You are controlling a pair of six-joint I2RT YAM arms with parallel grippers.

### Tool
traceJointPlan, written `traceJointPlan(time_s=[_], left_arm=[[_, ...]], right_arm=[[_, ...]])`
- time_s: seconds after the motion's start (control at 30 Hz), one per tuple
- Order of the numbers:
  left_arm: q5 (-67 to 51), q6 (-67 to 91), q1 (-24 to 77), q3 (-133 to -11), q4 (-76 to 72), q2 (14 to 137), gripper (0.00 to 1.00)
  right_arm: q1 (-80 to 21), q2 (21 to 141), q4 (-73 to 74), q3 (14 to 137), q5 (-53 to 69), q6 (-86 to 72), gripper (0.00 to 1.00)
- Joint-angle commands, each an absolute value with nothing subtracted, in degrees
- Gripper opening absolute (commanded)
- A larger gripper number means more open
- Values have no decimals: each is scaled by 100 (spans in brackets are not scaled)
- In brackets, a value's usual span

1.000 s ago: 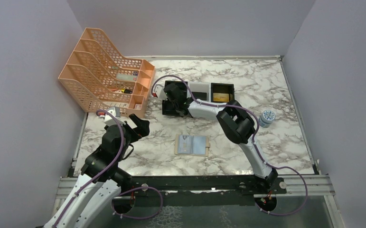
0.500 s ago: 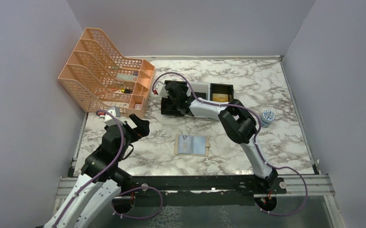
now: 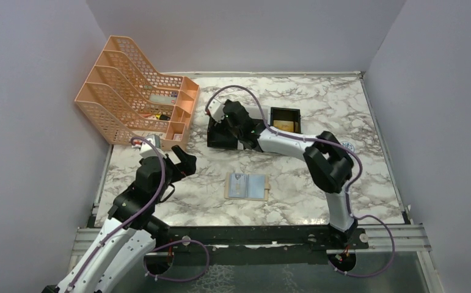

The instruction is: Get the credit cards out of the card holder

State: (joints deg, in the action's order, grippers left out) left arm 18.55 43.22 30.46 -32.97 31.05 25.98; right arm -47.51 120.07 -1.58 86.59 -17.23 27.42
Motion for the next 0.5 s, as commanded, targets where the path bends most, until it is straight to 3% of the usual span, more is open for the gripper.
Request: traceJointPlan(time_s=[0.0,0.17,0.47], left_arm=[[1224,4089,3050,-3185,2741,2895,99],[783,3946,3051,-3159,2482,3359,99],[-417,3850,3050,-2686,1132,4159,99]], right_arm=[[-4764,10658,-1252,7468,-1442,1257,73],[-4699,9145,-1095,5734,-1534,-1163,84],[-4676,7526,-1341,3314,-237,-3579,88]])
